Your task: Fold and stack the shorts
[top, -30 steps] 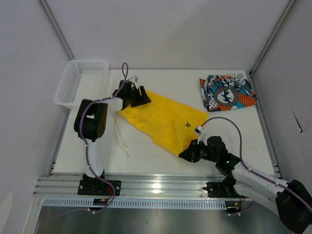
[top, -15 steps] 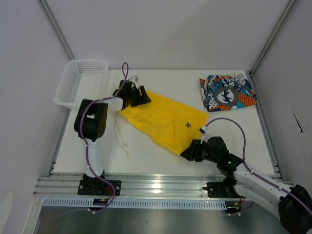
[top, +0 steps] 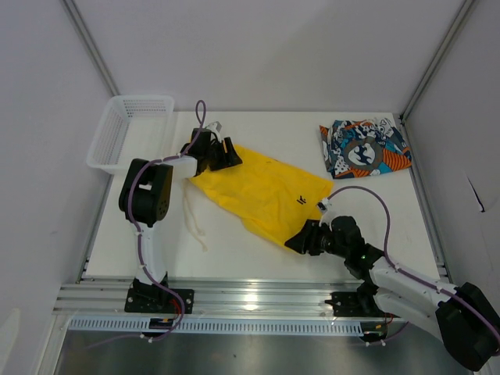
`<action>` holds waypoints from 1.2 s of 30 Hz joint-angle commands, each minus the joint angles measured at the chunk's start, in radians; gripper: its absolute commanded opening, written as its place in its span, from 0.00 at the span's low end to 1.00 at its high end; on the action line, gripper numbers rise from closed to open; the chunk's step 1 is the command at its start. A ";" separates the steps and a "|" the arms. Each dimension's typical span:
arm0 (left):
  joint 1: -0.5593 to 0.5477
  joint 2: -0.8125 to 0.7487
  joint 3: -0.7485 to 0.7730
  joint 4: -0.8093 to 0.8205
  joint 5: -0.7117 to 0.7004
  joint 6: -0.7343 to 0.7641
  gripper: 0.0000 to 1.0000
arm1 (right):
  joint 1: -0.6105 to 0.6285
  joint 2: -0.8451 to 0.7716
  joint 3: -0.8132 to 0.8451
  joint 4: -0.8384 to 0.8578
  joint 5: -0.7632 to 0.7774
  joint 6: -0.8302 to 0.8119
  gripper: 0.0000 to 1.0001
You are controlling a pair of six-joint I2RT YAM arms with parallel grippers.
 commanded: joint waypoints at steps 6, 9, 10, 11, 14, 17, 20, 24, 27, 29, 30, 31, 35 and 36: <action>-0.003 0.031 0.007 -0.050 -0.031 0.017 0.69 | 0.038 0.030 0.021 0.097 -0.005 0.012 0.50; -0.003 0.029 0.009 -0.050 -0.032 0.017 0.69 | 0.045 0.034 0.032 0.083 0.007 0.000 0.49; -0.003 0.031 0.007 -0.050 -0.032 0.019 0.69 | 0.044 0.028 0.038 0.071 0.010 -0.007 0.49; -0.003 0.029 0.007 -0.048 -0.031 0.019 0.69 | 0.044 0.024 0.046 0.062 0.017 -0.014 0.48; -0.003 0.031 0.007 -0.048 -0.029 0.019 0.69 | 0.047 -0.001 0.078 -0.020 0.043 -0.047 0.48; -0.003 0.029 0.007 -0.048 -0.029 0.019 0.69 | 0.047 -0.036 0.075 -0.038 0.053 -0.047 0.48; -0.003 0.031 0.007 -0.048 -0.029 0.020 0.69 | 0.047 -0.056 0.061 -0.021 0.043 -0.021 0.48; -0.003 0.031 0.007 -0.050 -0.031 0.019 0.69 | 0.047 -0.047 0.035 0.026 0.020 0.028 0.48; -0.003 0.031 0.010 -0.051 -0.029 0.019 0.69 | 0.050 -0.038 0.004 0.071 0.007 0.058 0.48; -0.003 0.031 0.010 -0.051 -0.032 0.019 0.69 | 0.056 -0.039 -0.013 0.088 0.010 0.066 0.48; -0.003 0.032 0.012 -0.051 -0.032 0.019 0.69 | 0.058 -0.044 -0.014 0.085 0.012 0.066 0.48; -0.003 0.032 0.009 -0.051 -0.031 0.019 0.69 | 0.064 -0.050 -0.014 0.079 0.021 0.065 0.48; -0.003 0.032 0.009 -0.051 -0.032 0.019 0.69 | 0.070 -0.077 -0.010 0.043 0.035 0.057 0.49; -0.003 0.032 0.015 -0.051 -0.031 0.019 0.69 | 0.070 -0.081 -0.010 0.034 0.037 0.057 0.49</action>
